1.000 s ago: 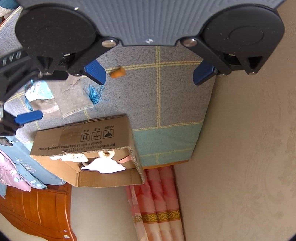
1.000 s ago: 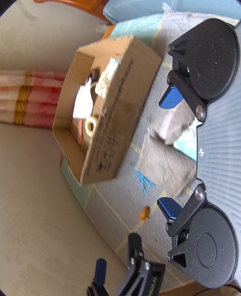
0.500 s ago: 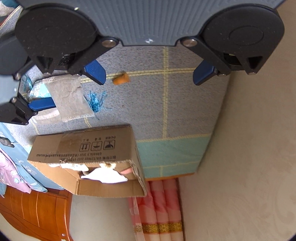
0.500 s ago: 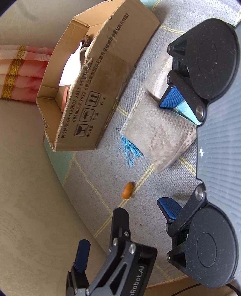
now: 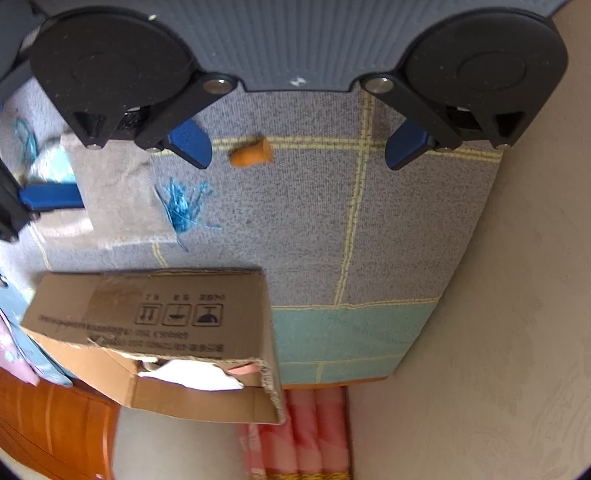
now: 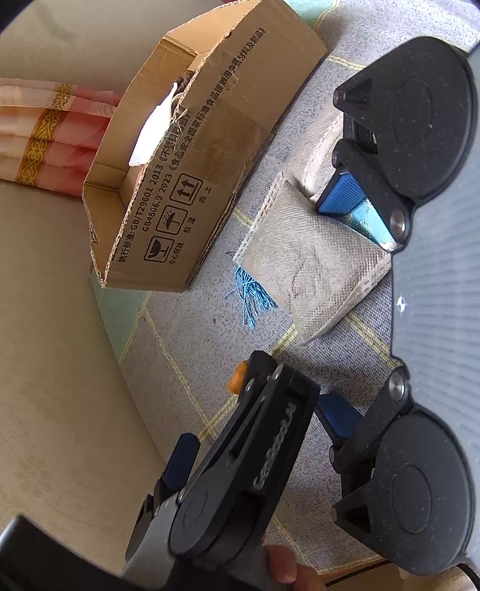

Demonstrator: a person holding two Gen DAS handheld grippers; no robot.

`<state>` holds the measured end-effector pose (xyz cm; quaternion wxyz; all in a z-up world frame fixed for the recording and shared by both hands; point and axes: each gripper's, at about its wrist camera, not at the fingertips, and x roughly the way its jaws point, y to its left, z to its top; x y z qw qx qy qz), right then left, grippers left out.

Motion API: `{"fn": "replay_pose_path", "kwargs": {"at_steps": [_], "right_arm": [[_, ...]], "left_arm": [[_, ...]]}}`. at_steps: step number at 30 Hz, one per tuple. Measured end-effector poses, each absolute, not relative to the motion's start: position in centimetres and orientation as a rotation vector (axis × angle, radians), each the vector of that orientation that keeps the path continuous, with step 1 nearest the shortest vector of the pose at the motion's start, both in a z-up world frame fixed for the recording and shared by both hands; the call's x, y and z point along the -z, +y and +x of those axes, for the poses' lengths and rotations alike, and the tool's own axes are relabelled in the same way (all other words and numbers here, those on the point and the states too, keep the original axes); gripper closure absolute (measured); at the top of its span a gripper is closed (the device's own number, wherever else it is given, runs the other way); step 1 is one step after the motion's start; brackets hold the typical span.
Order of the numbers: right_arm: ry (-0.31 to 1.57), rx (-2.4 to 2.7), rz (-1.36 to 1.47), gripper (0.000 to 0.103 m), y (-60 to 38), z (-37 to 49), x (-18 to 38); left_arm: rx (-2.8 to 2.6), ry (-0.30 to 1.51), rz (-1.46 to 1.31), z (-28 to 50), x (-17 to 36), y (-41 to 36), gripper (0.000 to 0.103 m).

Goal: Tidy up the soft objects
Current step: 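Move both grippers back to the grey pouch and orange item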

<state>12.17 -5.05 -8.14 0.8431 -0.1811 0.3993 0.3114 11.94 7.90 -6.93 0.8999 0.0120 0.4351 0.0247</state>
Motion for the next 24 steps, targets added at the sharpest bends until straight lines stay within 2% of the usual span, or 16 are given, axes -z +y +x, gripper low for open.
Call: {"fn": "replay_pose_path", "kwargs": {"at_steps": [6,9,11,14,17,24], "right_arm": [[0.828,-0.676,-0.385,0.000,-5.4,11.8,8.2],[0.818,-0.685,-0.384,0.000,-5.8,11.5,8.4],[0.812,-0.689,-0.384,0.000,-6.0,11.2,8.4],[0.808,-0.693,-0.383,0.000,-6.1,11.1,8.4],[0.806,-0.696,-0.383,0.000,-6.3,11.0,8.3],[0.799,-0.699,-0.381,0.000,-6.3,11.0,8.3]], "left_arm": [[-0.117,0.890,-0.005,11.5,7.0,8.3,0.005],[-0.125,0.874,-0.002,11.0,6.7,7.6,0.020],[-0.112,0.870,-0.003,10.8,6.4,7.0,0.039],[-0.103,0.870,0.005,10.8,6.2,6.1,0.058],[-0.096,0.874,-0.001,10.9,6.1,5.5,0.073],[-0.068,0.868,-0.029,10.8,6.1,5.4,0.082]]}}
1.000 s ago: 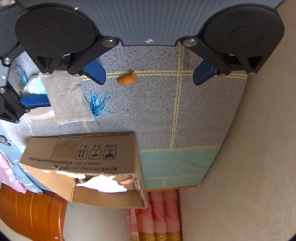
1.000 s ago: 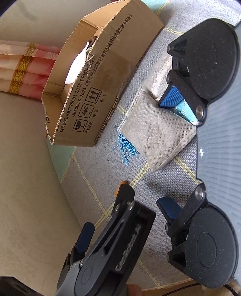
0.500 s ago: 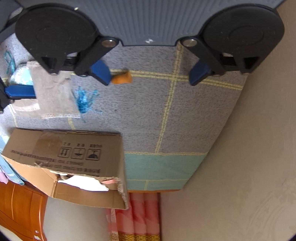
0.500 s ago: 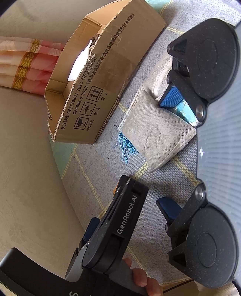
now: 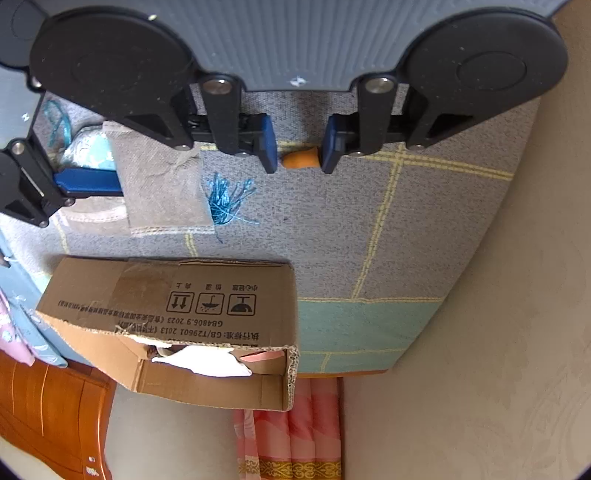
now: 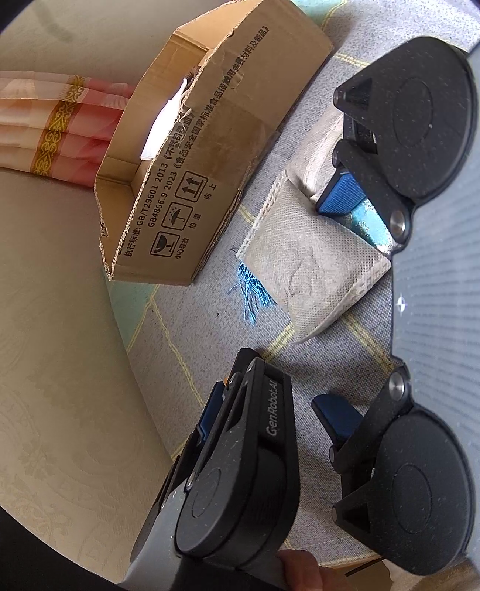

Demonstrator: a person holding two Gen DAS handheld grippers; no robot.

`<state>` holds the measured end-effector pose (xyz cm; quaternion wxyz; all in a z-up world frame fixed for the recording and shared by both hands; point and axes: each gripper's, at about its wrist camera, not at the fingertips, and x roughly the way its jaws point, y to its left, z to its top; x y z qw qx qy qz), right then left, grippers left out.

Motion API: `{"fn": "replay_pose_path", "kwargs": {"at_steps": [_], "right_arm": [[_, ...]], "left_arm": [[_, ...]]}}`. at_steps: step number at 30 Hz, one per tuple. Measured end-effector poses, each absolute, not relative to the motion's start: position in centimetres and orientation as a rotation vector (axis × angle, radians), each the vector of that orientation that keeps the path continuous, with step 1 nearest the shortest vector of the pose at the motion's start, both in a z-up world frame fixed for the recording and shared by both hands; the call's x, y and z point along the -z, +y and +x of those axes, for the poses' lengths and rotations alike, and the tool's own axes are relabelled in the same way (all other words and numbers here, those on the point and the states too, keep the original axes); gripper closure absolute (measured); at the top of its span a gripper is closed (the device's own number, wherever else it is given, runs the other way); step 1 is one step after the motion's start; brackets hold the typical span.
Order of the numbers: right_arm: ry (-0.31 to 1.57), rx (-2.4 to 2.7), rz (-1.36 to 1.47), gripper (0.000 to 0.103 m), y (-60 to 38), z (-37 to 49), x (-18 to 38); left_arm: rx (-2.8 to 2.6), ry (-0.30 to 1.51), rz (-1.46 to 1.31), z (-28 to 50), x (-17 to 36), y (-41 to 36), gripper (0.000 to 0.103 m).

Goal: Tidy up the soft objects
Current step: 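Grasp the orange item with the left gripper while the right gripper grasps the grey pouch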

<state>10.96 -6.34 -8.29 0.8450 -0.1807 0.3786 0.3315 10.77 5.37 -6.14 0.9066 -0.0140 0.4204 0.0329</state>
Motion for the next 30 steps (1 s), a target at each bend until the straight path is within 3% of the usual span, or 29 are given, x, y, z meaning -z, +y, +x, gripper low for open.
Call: {"fn": "replay_pose_path", "kwargs": {"at_steps": [25,30], "right_arm": [[0.794,-0.702,-0.450,0.000,-3.4,12.7,7.7],[0.807,-0.654,-0.428,0.007,-3.3,13.8,7.3]], "left_arm": [[-0.085,0.843,-0.066,10.6,5.9,10.0,0.083],[-0.074,0.838,-0.073,10.7,5.9,10.3,0.083]]}}
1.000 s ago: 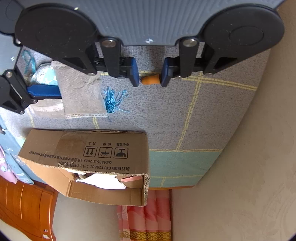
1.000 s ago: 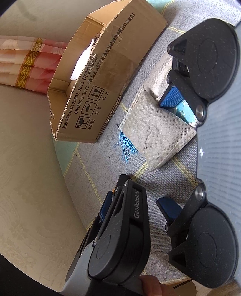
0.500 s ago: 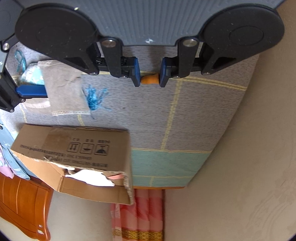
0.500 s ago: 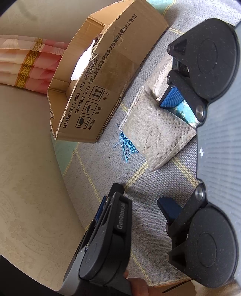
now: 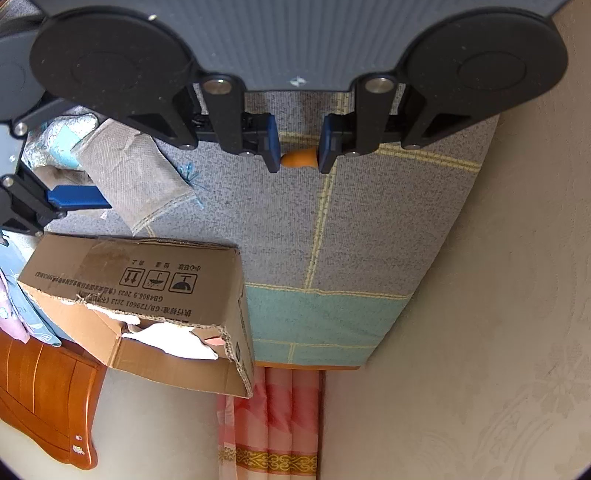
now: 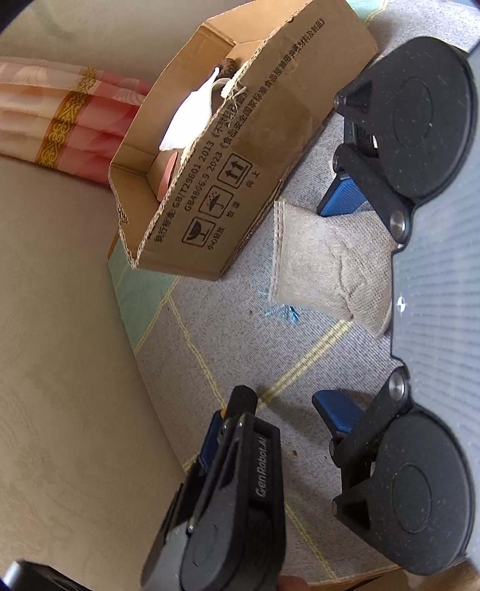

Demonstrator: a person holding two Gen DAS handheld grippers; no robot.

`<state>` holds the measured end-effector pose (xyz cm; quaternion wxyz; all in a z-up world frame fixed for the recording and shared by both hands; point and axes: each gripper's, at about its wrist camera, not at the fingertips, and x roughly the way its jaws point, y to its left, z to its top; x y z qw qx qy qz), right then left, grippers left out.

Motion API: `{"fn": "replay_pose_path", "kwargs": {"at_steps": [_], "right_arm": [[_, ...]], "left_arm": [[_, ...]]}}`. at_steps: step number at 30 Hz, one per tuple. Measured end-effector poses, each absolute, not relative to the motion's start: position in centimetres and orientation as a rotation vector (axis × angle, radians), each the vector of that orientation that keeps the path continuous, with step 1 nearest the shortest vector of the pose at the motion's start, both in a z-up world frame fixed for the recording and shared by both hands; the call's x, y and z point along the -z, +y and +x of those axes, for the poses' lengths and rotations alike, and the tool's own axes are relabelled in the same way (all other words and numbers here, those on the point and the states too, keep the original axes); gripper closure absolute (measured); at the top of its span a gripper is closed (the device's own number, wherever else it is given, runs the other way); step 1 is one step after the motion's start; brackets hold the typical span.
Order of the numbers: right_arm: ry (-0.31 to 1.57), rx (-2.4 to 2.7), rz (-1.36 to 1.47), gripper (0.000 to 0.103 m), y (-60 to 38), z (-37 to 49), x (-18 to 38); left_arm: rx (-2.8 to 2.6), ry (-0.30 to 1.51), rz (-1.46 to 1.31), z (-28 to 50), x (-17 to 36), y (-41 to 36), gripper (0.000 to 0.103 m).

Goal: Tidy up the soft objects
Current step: 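Grasp the orange item with the left gripper while the right gripper grasps the grey pouch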

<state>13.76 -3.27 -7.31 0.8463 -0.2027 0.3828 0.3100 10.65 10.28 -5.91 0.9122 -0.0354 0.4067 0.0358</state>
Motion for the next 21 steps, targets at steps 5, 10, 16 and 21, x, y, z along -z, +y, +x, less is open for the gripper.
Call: {"fn": "replay_pose_path", "kwargs": {"at_steps": [5,10,16,21], "right_arm": [[0.816,-0.581,-0.420,0.028,-3.8,14.1,7.2],[0.818,-0.554,-0.418,0.051,-4.1,14.0,7.0],[0.794,-0.552,-0.402,0.066,-4.7,13.5,5.9],[0.770,-0.564,-0.369,0.067,-6.1,13.1,4.1]], "left_arm": [[-0.057,0.837,-0.069,10.6,5.9,10.3,0.083],[-0.025,0.831,-0.058,10.5,5.6,10.1,0.083],[0.015,0.817,-0.027,9.9,4.5,9.5,0.083],[0.065,0.796,-0.010,9.3,3.0,8.7,0.083]]}}
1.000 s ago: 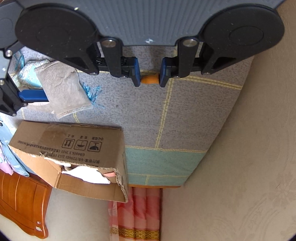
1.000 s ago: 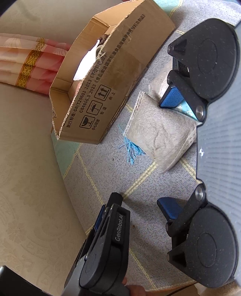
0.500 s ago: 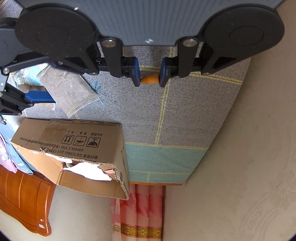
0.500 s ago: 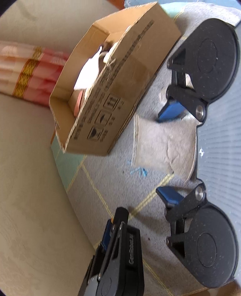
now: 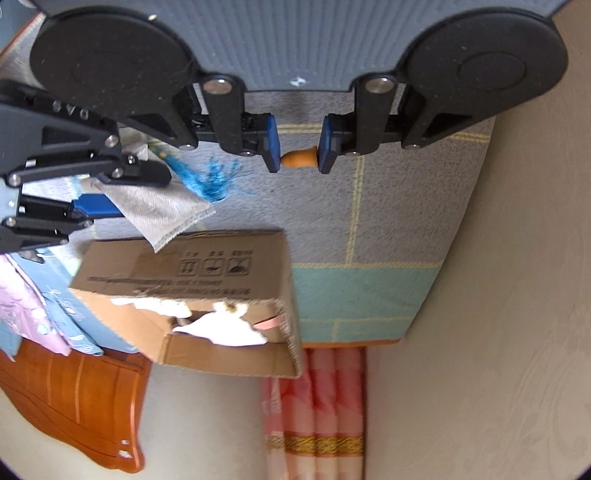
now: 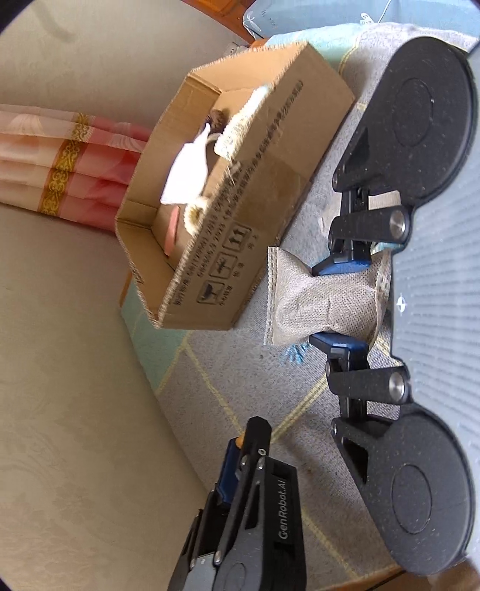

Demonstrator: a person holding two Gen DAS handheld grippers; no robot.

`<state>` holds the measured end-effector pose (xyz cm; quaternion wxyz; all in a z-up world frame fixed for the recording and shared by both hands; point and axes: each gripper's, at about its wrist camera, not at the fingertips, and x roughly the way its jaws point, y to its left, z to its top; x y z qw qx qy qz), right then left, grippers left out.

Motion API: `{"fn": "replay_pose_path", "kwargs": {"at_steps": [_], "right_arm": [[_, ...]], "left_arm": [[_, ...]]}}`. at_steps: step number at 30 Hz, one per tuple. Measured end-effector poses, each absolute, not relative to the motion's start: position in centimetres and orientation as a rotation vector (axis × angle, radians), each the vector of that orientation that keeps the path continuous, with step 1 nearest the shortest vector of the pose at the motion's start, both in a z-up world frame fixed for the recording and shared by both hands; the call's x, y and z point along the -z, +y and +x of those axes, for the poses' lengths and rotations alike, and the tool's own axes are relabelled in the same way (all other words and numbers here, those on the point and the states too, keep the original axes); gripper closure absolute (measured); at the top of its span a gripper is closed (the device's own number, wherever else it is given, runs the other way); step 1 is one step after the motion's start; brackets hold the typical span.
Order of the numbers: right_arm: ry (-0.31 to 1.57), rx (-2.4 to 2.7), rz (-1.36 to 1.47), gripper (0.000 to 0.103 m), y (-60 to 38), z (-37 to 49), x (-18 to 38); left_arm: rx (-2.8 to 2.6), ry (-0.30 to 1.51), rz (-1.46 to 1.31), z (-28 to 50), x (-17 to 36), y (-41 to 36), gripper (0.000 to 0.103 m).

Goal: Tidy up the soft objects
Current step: 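Grasp the orange item with the left gripper while the right gripper grasps the grey pouch, then carry both items over the box and open both grippers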

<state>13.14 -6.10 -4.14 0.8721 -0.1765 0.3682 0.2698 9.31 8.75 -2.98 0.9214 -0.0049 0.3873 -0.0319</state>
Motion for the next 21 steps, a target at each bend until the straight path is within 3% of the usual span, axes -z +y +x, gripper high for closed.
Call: {"fn": "replay_pose_path", "kwargs": {"at_steps": [11,21], "right_arm": [[0.664,-0.557,-0.345,0.067,-9.6,12.2,-0.3],[0.607,-0.499,-0.298,0.067,-12.7,13.7,-2.2]], "left_arm": [[0.171,0.718,0.053,10.1,-0.9,6.0,0.083],[0.261,0.646,0.131,18.3,-4.5,3.1,0.083]]}}
